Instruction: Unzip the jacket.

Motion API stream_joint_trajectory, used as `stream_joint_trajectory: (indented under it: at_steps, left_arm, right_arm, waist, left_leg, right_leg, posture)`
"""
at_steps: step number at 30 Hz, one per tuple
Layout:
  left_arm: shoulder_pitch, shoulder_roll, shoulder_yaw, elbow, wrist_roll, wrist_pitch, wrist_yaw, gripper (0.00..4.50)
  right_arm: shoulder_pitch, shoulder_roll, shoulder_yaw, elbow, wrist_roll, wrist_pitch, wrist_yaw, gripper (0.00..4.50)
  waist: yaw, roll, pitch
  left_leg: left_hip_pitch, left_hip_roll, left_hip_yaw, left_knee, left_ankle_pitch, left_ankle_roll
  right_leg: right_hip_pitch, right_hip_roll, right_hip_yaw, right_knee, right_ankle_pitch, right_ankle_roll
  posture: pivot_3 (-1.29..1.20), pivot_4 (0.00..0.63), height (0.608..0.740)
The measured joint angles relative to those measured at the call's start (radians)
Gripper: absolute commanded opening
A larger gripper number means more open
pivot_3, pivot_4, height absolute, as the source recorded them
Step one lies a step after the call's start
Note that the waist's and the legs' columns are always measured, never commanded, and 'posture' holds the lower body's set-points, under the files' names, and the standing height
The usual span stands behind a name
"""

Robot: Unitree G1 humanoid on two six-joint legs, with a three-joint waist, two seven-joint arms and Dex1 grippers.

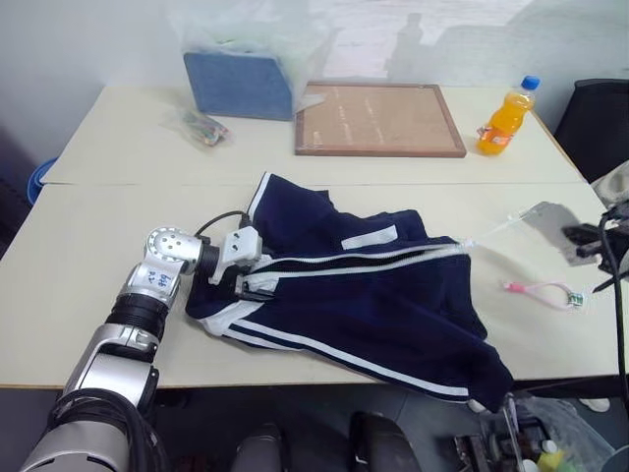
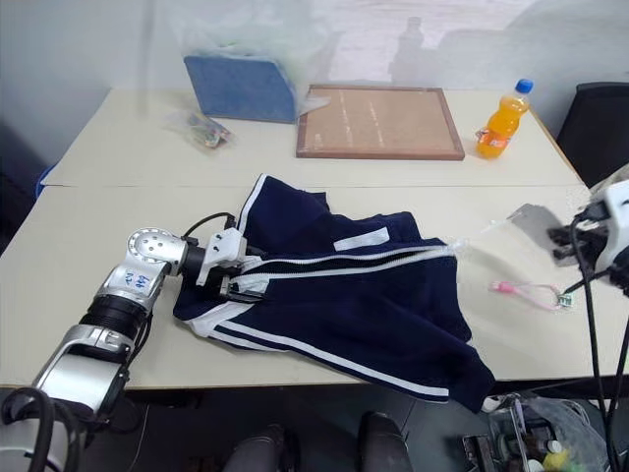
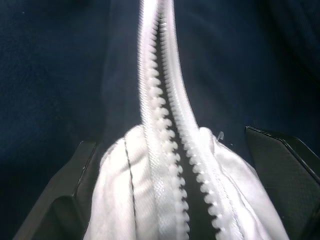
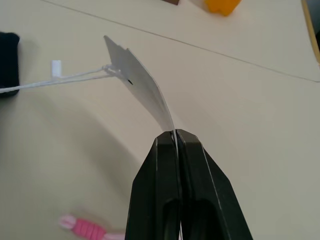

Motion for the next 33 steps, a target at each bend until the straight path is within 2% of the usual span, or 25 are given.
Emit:
stream_joint_trajectory:
  at_steps: [10,13,14,15,17,20,23,28,33]
  left_arm:
    - [0.005,0.0,0.004,-0.003,0.001,0.001,0.006,4.21]
    - [0.004,-0.001,0.005,-0.002,0.001,0.002,0.006,4.21]
    - [0.004,-0.001,0.006,-0.004,-0.001,0.009,0.004,4.21]
    - [0.006,0.003,0.007,-0.01,-0.009,0.03,-0.006,4.21]
    - [0.009,0.023,0.009,-0.035,-0.024,0.083,-0.033,4.5]
    - [0.02,0.082,0.034,-0.085,-0.067,0.177,-0.096,4.5]
    - [0.035,0.227,0.077,-0.175,-0.159,0.343,-0.193,4.5]
    - [0.011,0.436,0.177,-0.224,-0.254,0.481,-0.194,4.5]
    - [0.012,0.532,0.243,-0.21,-0.286,0.494,-0.193,4.5]
  right_arm:
    - [-0.172,-0.106,-0.003,0.357,-0.048,-0.13,-0.078,0.04]
    - [-0.119,-0.108,0.007,0.319,-0.039,-0.146,-0.005,0.04]
    - [-0.047,-0.108,0.022,0.237,-0.025,-0.139,0.059,0.04]
    - [0.014,-0.109,0.046,0.16,-0.013,-0.128,0.116,0.41]
    - [0.094,-0.109,0.091,0.052,0.013,-0.105,0.209,0.9]
    - [0.162,-0.14,0.102,-0.008,0.035,-0.1,0.33,1.83]
    - [0.202,-0.252,0.072,-0.015,0.07,-0.122,0.52,2.88]
    - [0.282,-0.366,-0.063,0.057,0.129,-0.166,0.783,4.49]
    - [0.298,-0.376,-0.115,0.146,0.132,-0.22,0.801,4.49]
  waist:
    - [-0.002,0.001,0.0]
    - [-0.002,0.001,0.0]
    - [-0.001,0.001,0.0]
    - [-0.001,0.001,0.0]
    - [-0.002,0.001,0.0]
    - [-0.003,0.002,0.001]
    - [-0.006,0.004,0.004]
    - [0.003,0.003,0.004]
    - [-0.002,0.003,0.004]
  left_leg:
    - [0.0,0.0,0.001,0.0,0.0,0.0]
    - [0.0,0.0,0.0,0.0,0.0,0.0]
    - [0.0,0.0,0.0,0.0,0.0,0.0]
    - [0.0,0.0,0.0,0.0,0.0,0.0]
    - [-0.001,0.0,0.001,0.0,0.0,0.0]
    - [-0.001,0.0,0.001,0.0,0.0,0.0]
    - [-0.001,0.001,0.0,-0.001,0.0,0.0]
    - [0.0,0.0,0.0,0.0,0.0,0.0]
    - [0.0,0.0,0.0,0.0,0.0,0.0]
  right_leg:
    - [0.0,-0.001,0.0,0.0,0.0,0.0]
    - [0.0,-0.001,0.0,0.0,0.0,0.0]
    - [0.0,-0.001,0.0,0.0,0.0,0.0]
    - [0.0,0.0,0.0,0.0,0.0,0.0]
    - [0.0,0.0,0.0,0.0,0.0,0.0]
    - [-0.001,0.0,0.0,0.0,0.0,0.0]
    - [-0.002,0.0,0.001,-0.001,0.0,0.0]
    - [0.001,0.0,0.0,-0.002,0.0,0.0]
    - [0.0,-0.001,0.0,-0.001,0.0,0.0]
  posture:
    - [0.0,0.15,0.74]
    - [0.0,0.15,0.74]
    - [0.0,0.15,0.74]
    - [0.0,0.15,0.74]
    - [0.0,0.15,0.74]
    - [0.0,0.15,0.74]
    - [0.0,0.15,0.74]
    - [0.0,0.15,0.74]
    - [0.0,0.15,0.74]
